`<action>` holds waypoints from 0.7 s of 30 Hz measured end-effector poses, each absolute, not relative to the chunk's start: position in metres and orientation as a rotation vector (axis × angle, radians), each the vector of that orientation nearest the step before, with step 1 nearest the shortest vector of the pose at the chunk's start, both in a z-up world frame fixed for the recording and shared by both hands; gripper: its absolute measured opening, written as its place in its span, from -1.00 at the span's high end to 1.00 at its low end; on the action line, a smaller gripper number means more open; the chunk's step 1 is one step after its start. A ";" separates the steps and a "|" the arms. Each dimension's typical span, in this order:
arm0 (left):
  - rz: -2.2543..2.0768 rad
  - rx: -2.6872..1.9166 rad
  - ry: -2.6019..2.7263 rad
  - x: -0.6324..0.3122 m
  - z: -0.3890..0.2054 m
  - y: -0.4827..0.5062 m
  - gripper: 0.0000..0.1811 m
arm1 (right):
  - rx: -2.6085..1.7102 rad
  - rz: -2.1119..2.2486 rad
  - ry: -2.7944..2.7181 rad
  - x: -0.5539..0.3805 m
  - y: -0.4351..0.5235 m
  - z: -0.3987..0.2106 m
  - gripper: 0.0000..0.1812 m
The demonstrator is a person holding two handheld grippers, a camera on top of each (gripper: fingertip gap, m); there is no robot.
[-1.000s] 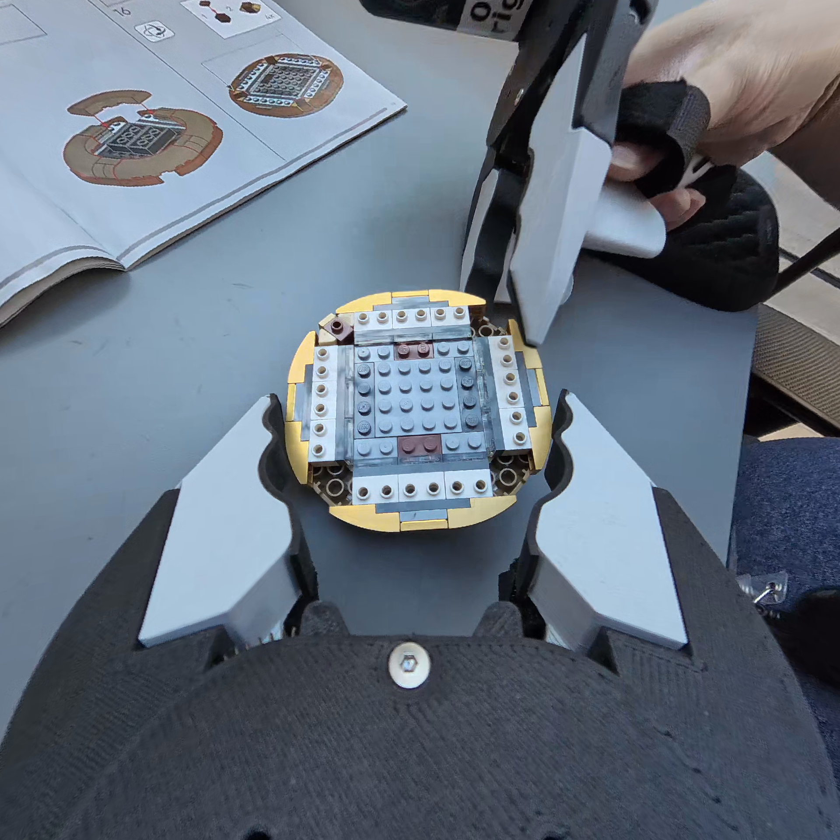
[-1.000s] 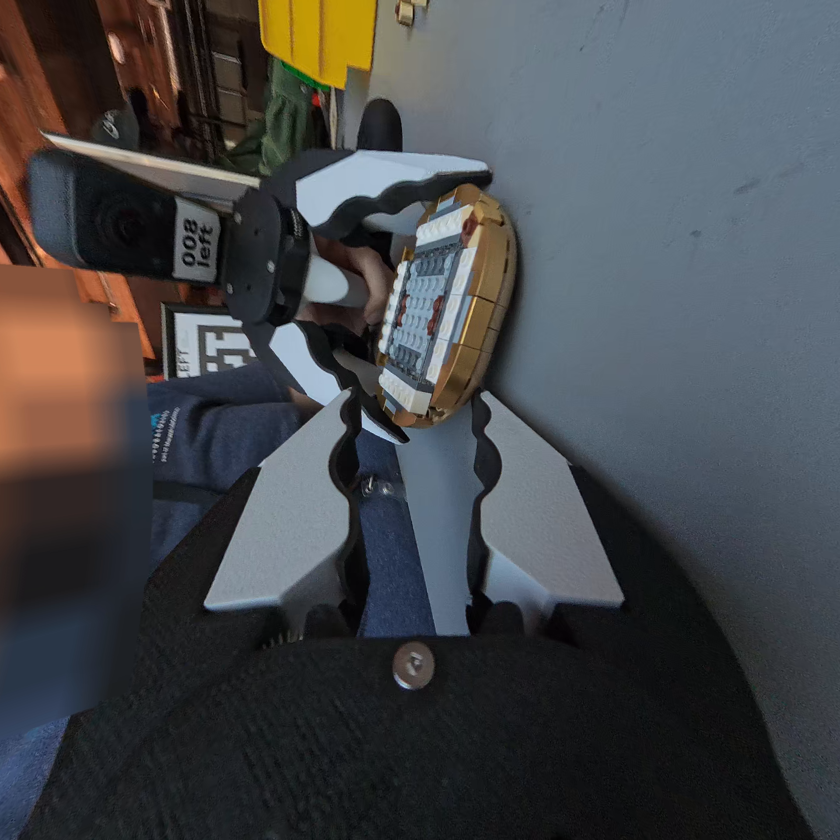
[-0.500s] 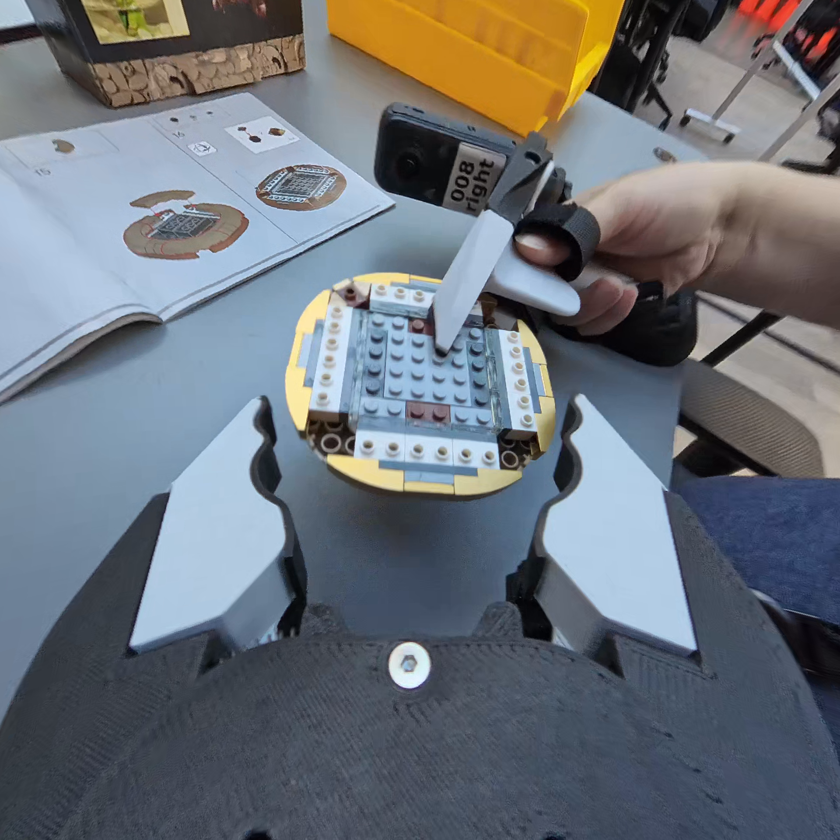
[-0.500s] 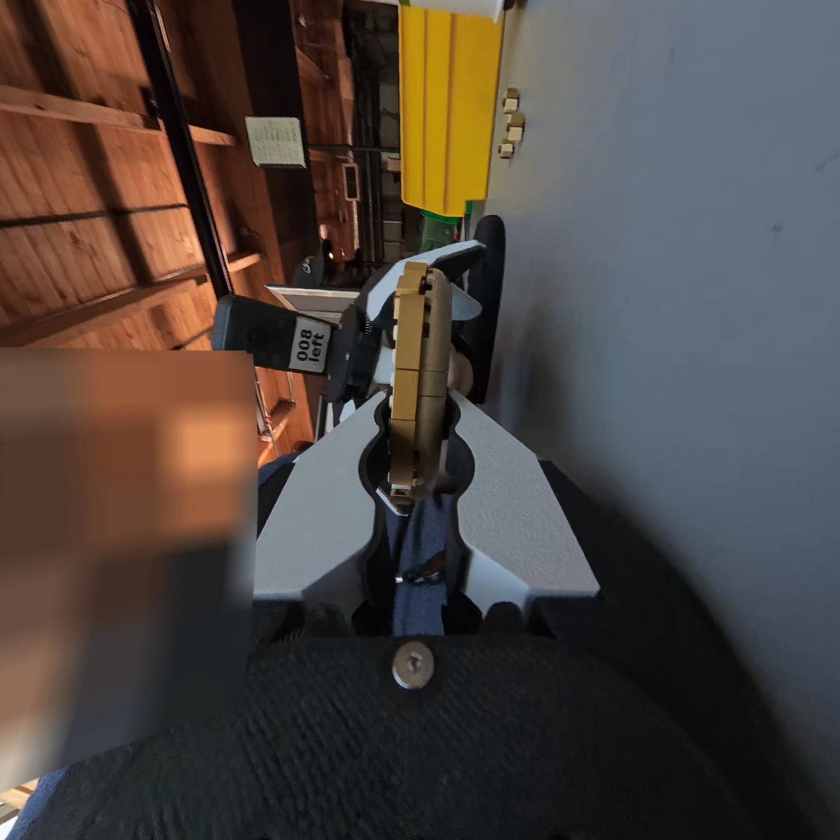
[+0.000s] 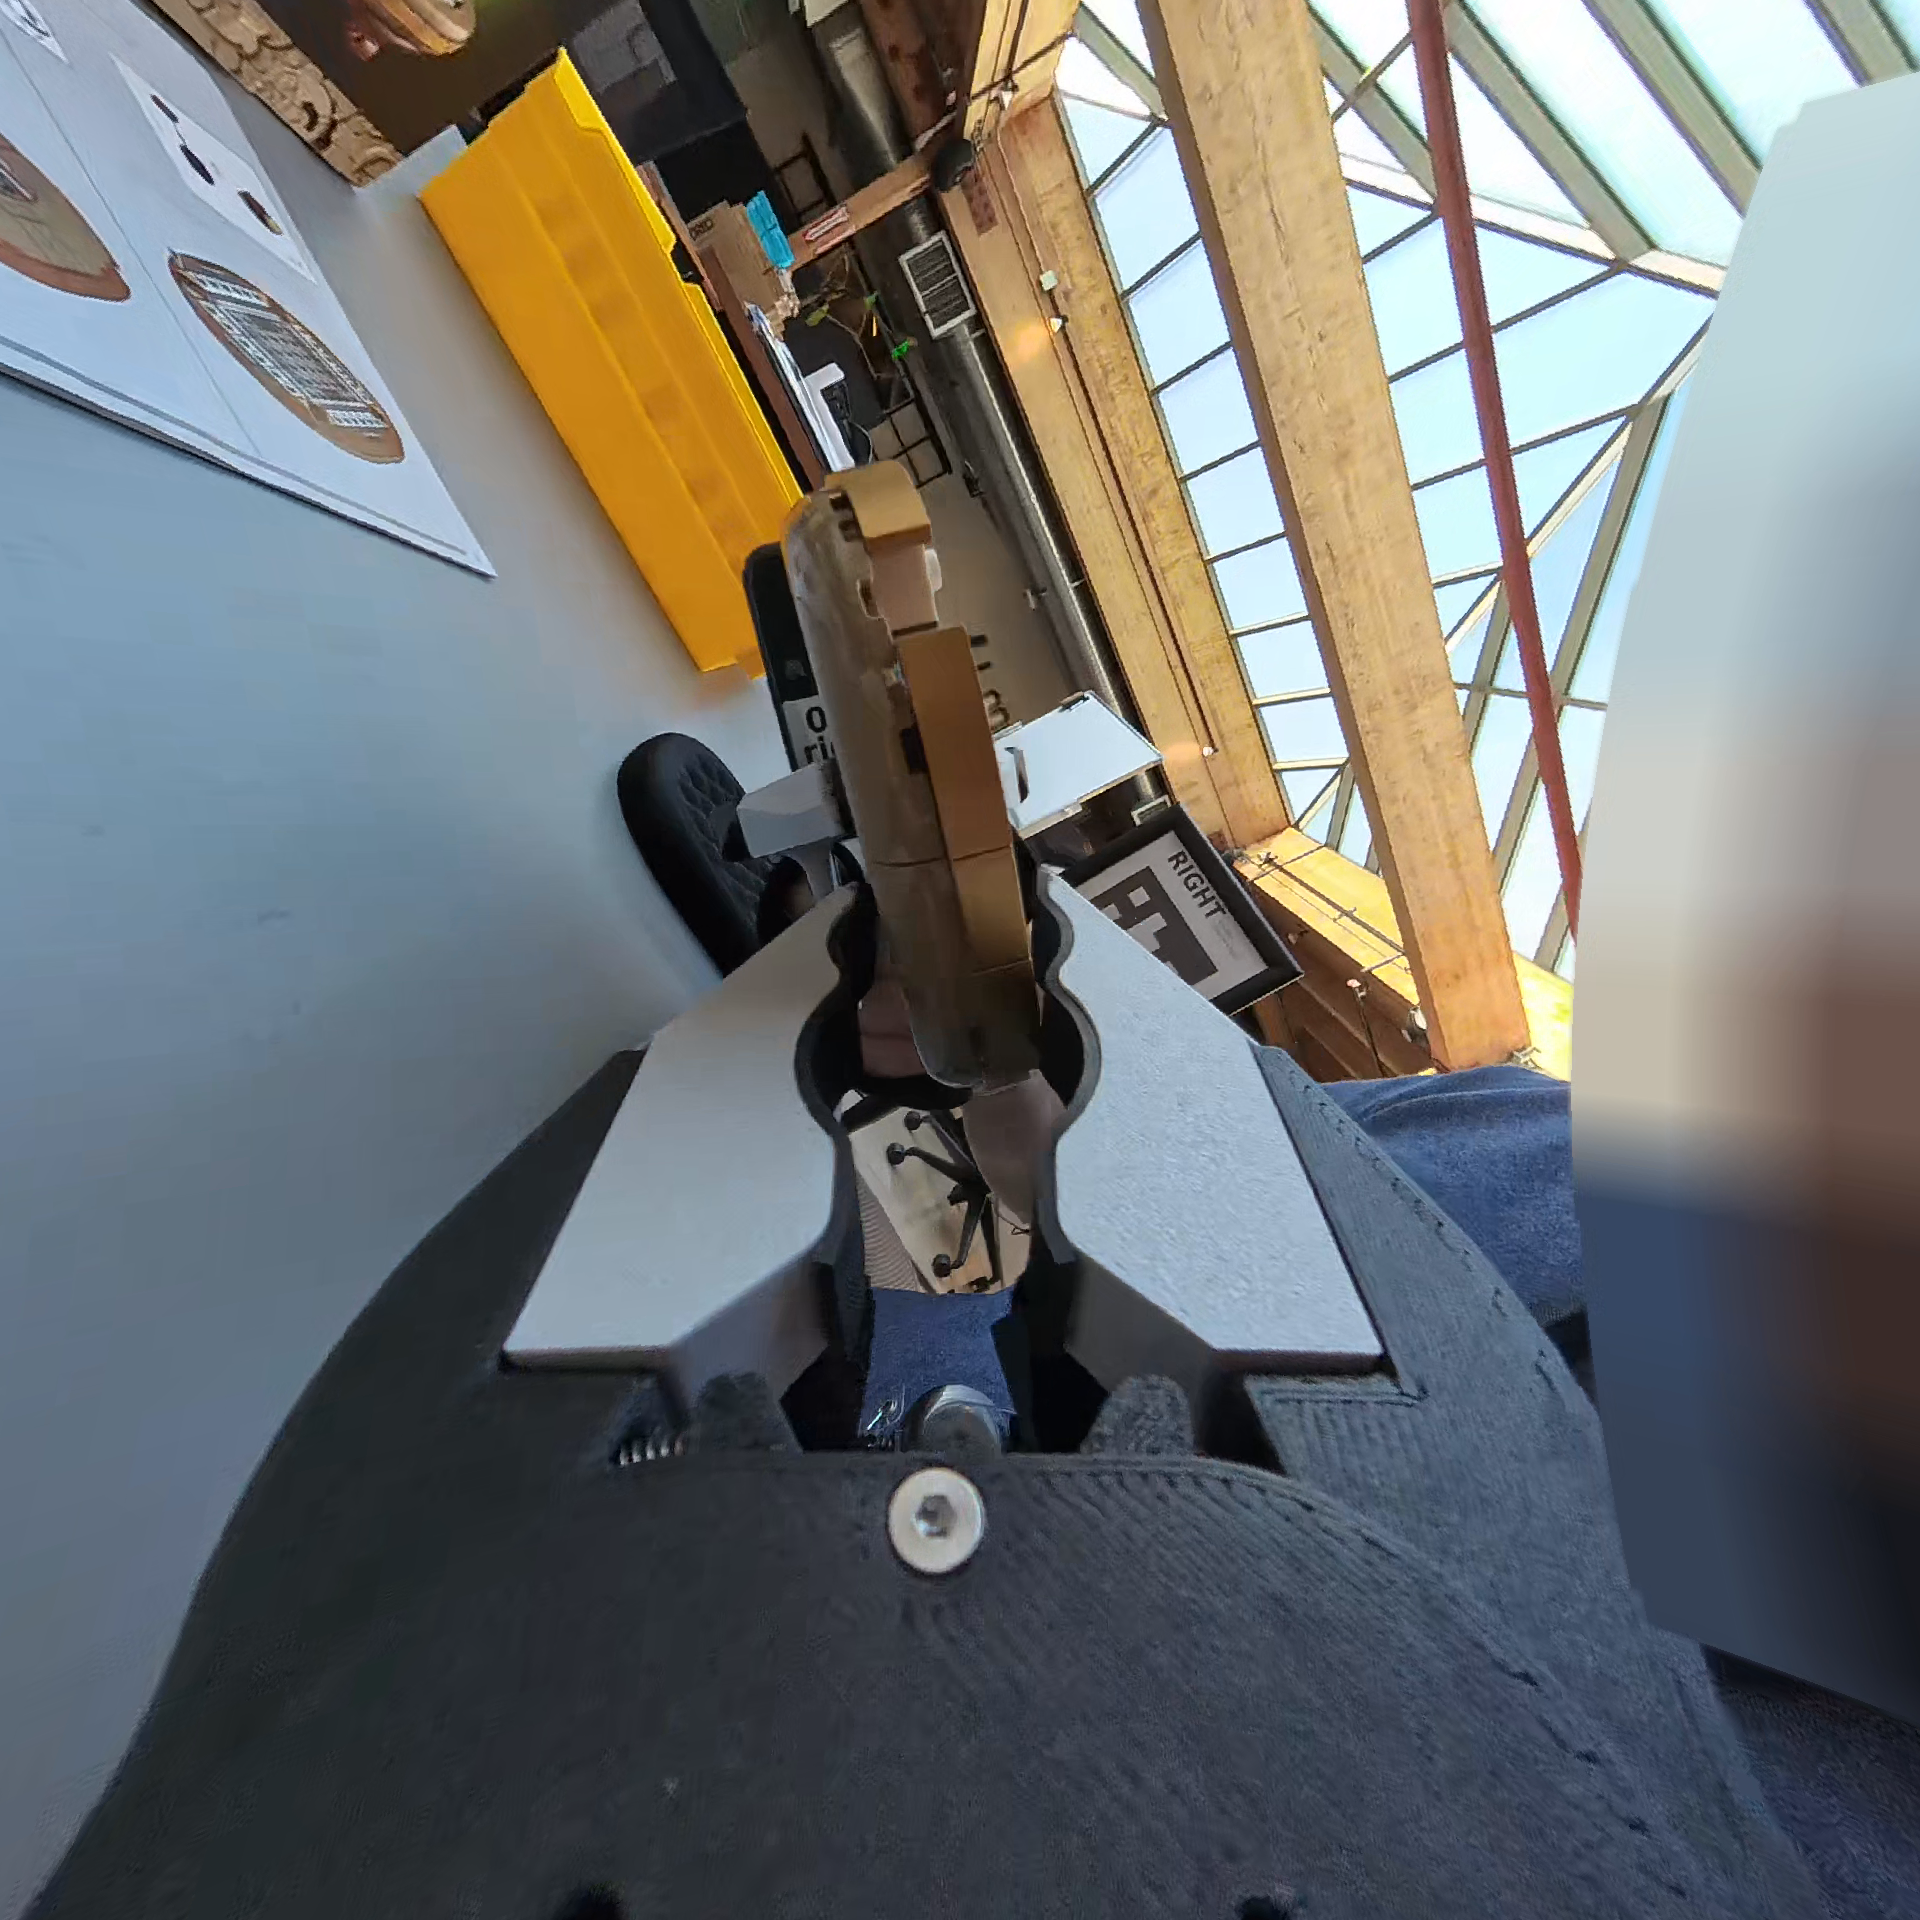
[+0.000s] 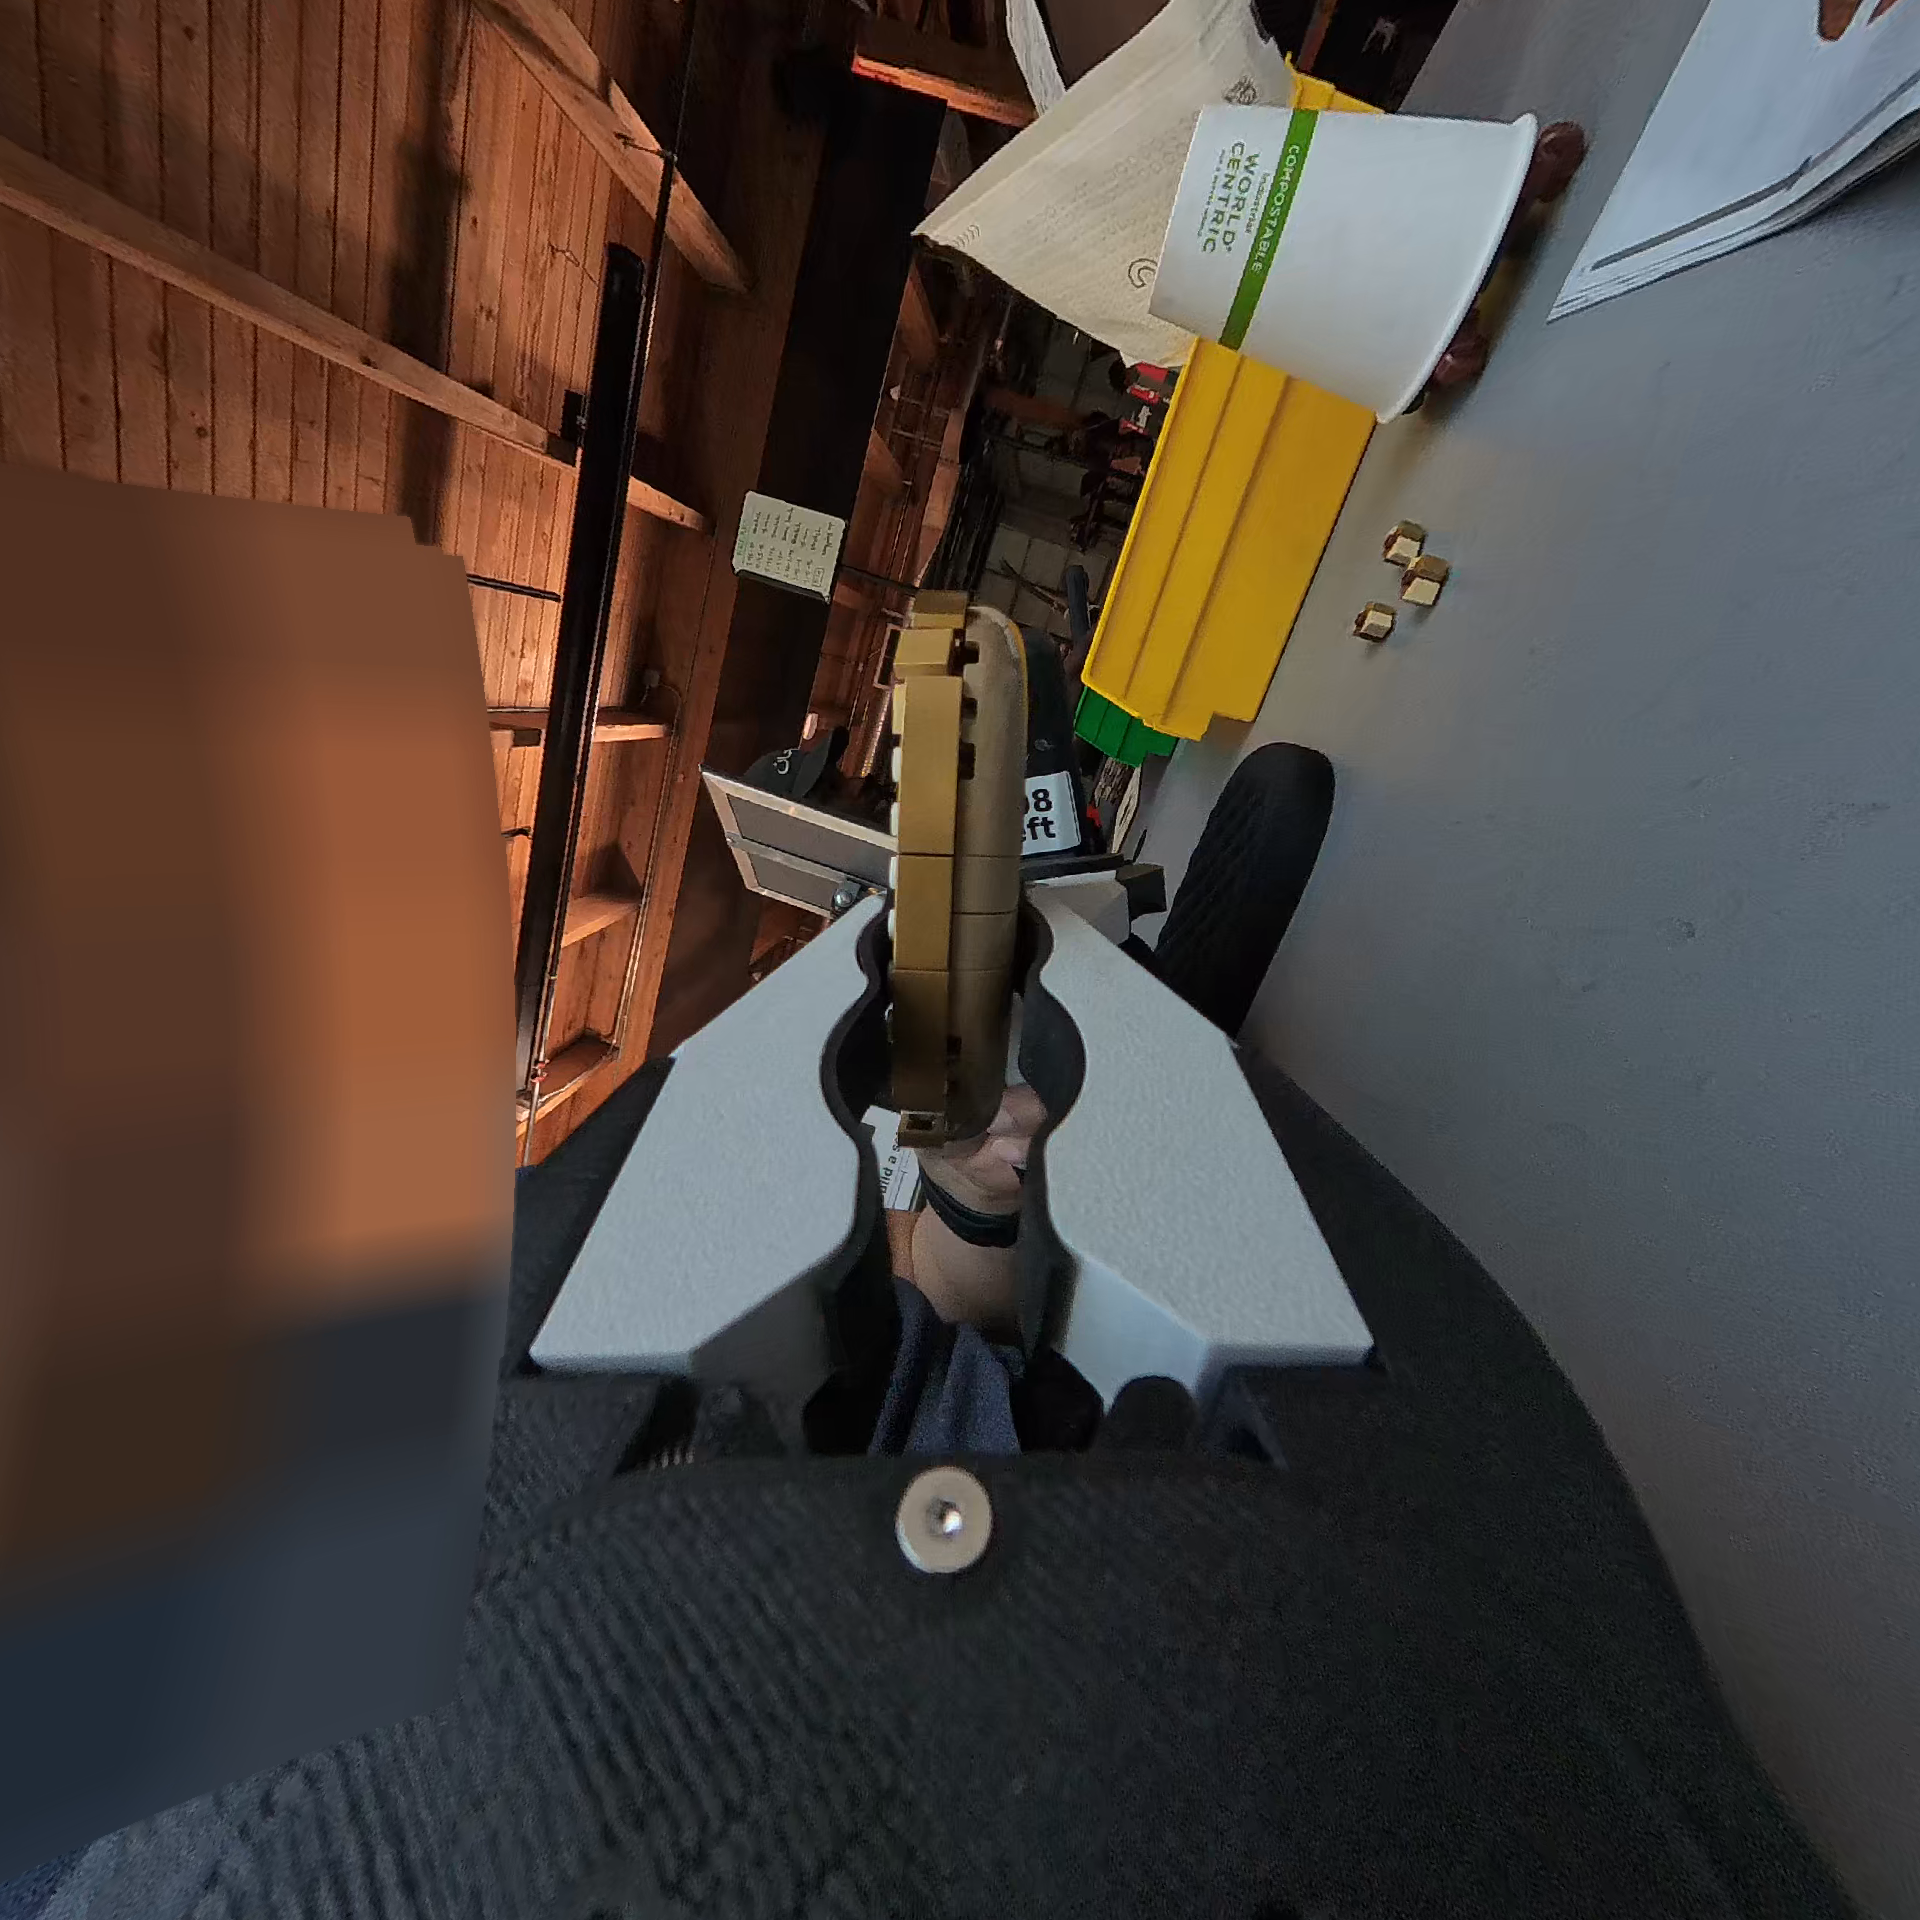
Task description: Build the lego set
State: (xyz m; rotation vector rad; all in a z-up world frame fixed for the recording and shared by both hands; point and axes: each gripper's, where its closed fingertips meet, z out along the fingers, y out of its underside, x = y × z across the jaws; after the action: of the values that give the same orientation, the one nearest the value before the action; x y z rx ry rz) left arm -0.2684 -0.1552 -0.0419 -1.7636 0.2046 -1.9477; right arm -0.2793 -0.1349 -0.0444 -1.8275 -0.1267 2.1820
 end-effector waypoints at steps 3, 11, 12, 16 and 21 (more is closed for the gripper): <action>-1.840 -1.819 0.273 -0.270 -0.048 -0.158 0.79 | -1.815 2.110 -0.206 -0.280 -0.139 -0.042 0.79; -1.842 -1.907 0.256 -0.282 -0.049 -0.164 0.81 | -1.878 1.926 -0.371 -0.262 -0.122 -0.031 0.65; -1.837 -1.919 0.266 -0.282 -0.049 -0.166 0.80 | -1.914 1.914 -0.394 -0.261 -0.119 -0.032 0.65; -1.822 -1.951 0.297 -0.279 -0.048 -0.171 0.80 | -1.979 1.922 -0.506 -0.262 -0.117 -0.033 0.62; -1.823 -1.968 0.313 -0.277 -0.048 -0.174 0.80 | -2.043 1.917 -0.648 -0.267 -0.126 -0.037 0.64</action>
State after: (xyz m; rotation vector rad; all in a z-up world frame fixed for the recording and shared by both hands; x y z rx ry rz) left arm -0.2774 -0.1744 -0.0480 -1.9678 0.3134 -1.8230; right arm -0.2666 -0.1261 -0.0375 -2.0428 -0.6480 1.9174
